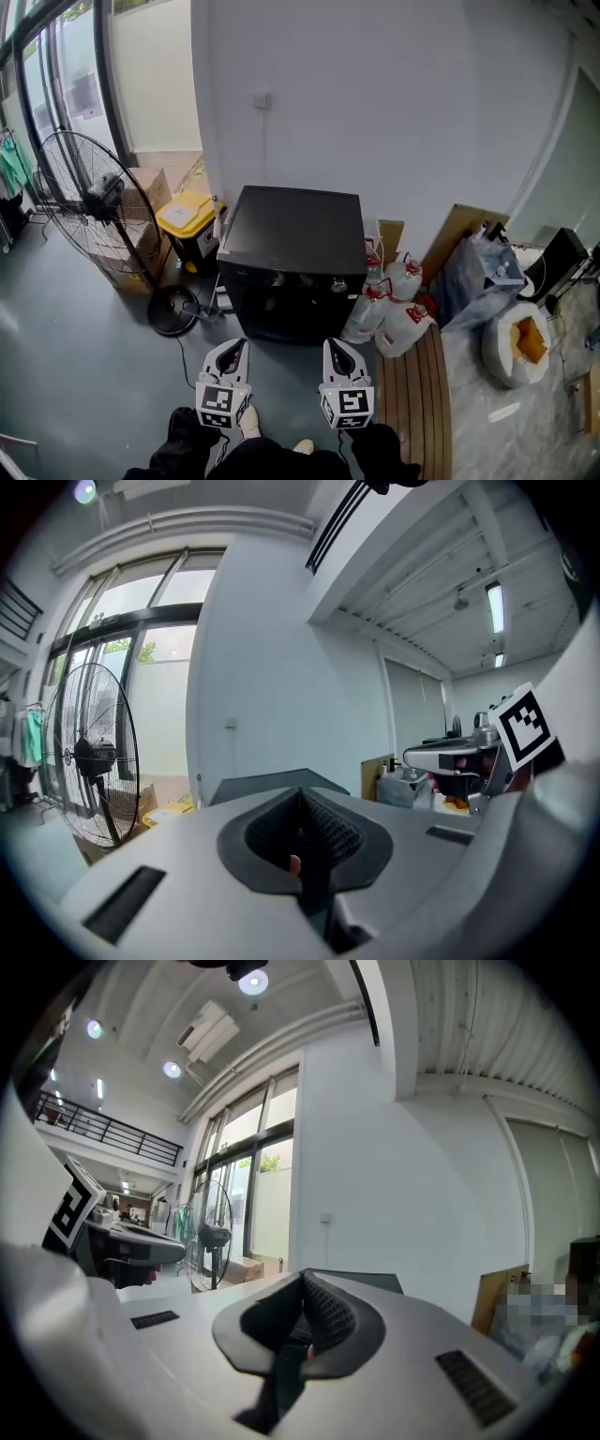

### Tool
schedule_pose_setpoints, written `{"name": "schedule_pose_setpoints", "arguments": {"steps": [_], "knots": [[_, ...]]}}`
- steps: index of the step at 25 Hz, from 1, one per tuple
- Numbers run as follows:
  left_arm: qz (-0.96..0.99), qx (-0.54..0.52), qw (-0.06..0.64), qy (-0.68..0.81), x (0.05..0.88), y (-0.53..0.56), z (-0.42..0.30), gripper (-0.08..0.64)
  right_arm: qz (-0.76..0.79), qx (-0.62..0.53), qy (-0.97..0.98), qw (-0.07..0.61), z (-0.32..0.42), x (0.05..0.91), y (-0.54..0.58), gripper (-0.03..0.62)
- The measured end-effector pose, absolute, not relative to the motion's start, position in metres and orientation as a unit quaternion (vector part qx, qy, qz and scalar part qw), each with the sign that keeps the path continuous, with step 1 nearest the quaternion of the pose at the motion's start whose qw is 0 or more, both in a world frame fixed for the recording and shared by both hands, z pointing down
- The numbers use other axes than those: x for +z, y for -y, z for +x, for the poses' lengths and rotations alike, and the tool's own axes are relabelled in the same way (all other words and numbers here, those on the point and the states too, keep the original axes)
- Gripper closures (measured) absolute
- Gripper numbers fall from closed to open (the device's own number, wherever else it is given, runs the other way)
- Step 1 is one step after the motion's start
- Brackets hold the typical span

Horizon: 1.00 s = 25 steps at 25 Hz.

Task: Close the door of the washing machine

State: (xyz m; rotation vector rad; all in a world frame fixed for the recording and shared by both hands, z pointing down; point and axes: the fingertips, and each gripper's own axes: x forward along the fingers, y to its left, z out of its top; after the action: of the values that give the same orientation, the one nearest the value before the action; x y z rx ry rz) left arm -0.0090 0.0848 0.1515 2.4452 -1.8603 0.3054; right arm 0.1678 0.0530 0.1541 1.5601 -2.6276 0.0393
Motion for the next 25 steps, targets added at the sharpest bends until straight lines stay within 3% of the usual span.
{"name": "schedule_pose_setpoints", "arguments": {"steps": [25], "knots": [[0.789, 0.094, 0.032, 0.606, 0.151, -0.098, -0.010, 0.535, 0.503, 0.004, 0.863, 0.045, 0.163, 0.151, -0.069, 0.577]]}}
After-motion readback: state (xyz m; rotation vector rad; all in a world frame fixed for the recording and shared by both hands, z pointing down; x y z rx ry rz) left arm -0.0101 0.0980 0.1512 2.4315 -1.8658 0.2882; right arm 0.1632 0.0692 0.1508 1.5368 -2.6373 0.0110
